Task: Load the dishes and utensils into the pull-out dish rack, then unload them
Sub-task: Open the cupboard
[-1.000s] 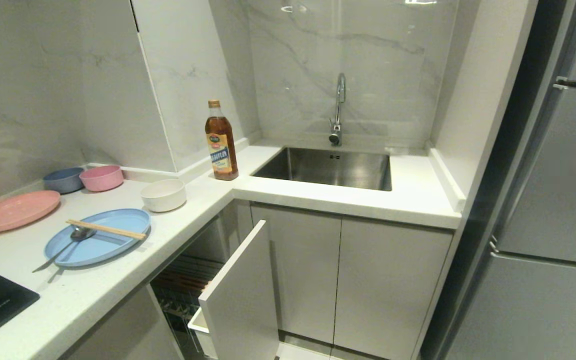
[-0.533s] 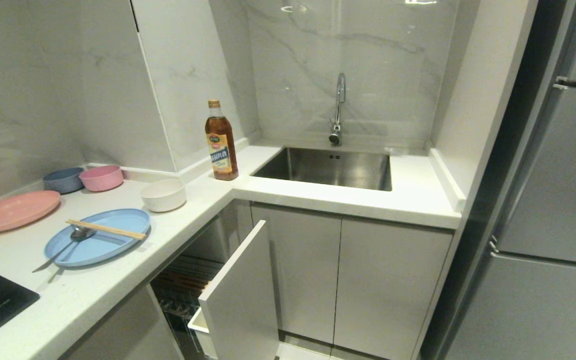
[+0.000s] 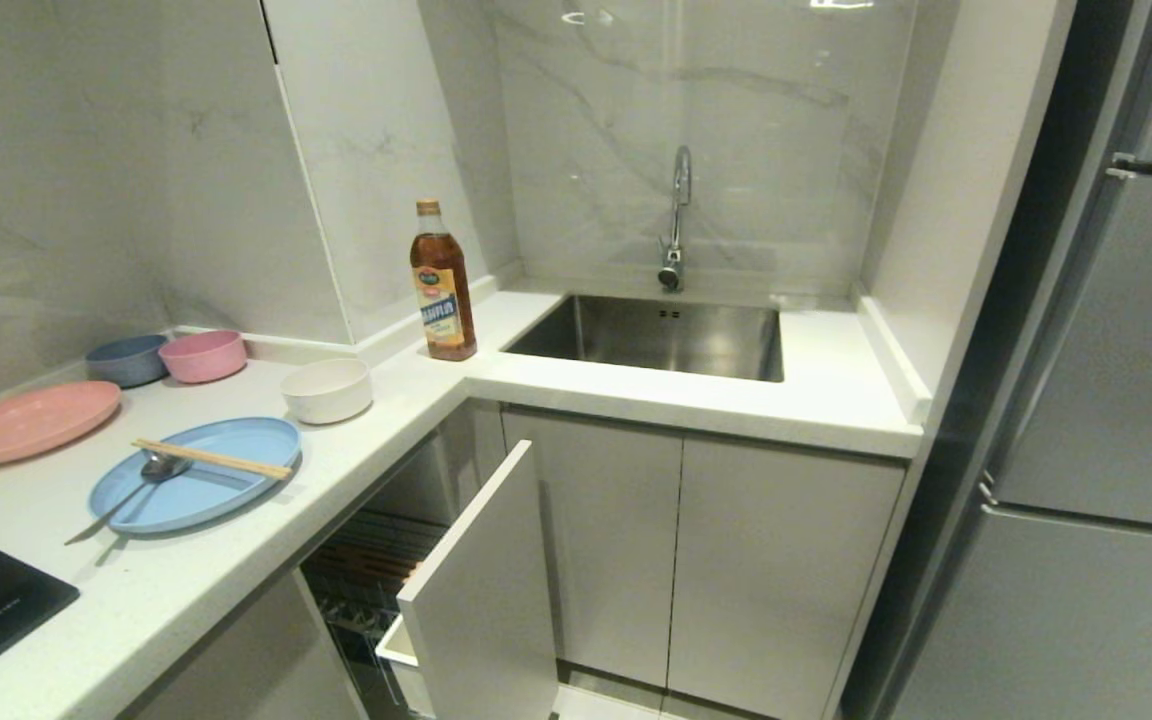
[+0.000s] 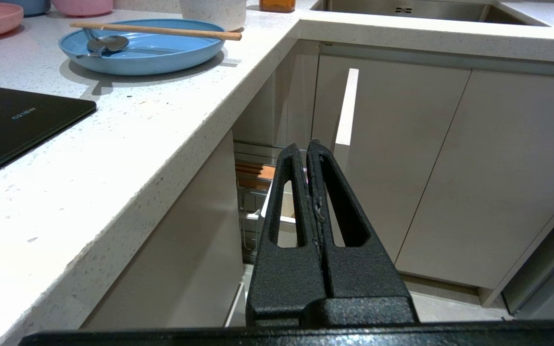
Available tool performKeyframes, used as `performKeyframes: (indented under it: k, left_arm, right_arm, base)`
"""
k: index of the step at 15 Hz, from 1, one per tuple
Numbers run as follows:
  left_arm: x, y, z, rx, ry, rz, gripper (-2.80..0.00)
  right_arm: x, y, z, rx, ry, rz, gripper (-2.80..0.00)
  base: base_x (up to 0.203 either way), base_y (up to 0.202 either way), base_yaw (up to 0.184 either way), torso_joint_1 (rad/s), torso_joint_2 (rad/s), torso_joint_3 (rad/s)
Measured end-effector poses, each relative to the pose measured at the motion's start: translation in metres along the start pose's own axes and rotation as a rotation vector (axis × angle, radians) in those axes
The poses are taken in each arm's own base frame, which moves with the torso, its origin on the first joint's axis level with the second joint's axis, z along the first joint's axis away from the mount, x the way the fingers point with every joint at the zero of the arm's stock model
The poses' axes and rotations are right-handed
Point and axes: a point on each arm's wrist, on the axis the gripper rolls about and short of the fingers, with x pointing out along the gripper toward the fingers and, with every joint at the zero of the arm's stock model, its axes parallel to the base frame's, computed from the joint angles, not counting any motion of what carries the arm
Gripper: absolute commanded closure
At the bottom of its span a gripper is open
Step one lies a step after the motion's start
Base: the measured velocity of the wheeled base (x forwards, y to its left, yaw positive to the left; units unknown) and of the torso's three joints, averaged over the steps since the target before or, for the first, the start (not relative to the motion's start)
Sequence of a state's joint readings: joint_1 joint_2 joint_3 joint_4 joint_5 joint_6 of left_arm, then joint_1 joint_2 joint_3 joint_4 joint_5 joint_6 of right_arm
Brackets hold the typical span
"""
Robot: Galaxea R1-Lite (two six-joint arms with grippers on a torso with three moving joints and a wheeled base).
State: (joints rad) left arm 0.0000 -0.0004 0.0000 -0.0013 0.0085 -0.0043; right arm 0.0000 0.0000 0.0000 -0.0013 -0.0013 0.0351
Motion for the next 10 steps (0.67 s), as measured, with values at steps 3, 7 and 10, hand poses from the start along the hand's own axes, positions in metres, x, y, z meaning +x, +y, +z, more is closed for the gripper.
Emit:
performKeyframes:
  k: [3,7,10]
  left_arm:
    - [0.0,0.0,0.0,0.005,0.0,0.001,0.0]
    - [-0.009,0.0,0.026,0.007,-0.065,-0.002,0.0]
    - [-0.033,0.0,0.081,0.007,-0.155,-0.012,0.0]
  right_arm:
    - [0.0,0.0,0.0,0.0,0.0,0.0,0.0]
    - [0.0,0.0,0.0,0.0,0.0,0.0,0.0]
    - [0.0,0.0,0.0,0.0,0.0,0.0,0.0]
  base:
    - [0.0,0.0,0.0,0.0,0.0,0.0]
    - [0.0,0.0,0.0,0.0,0.0,0.0]
    - [0.0,0.0,0.0,0.0,0.0,0.0]
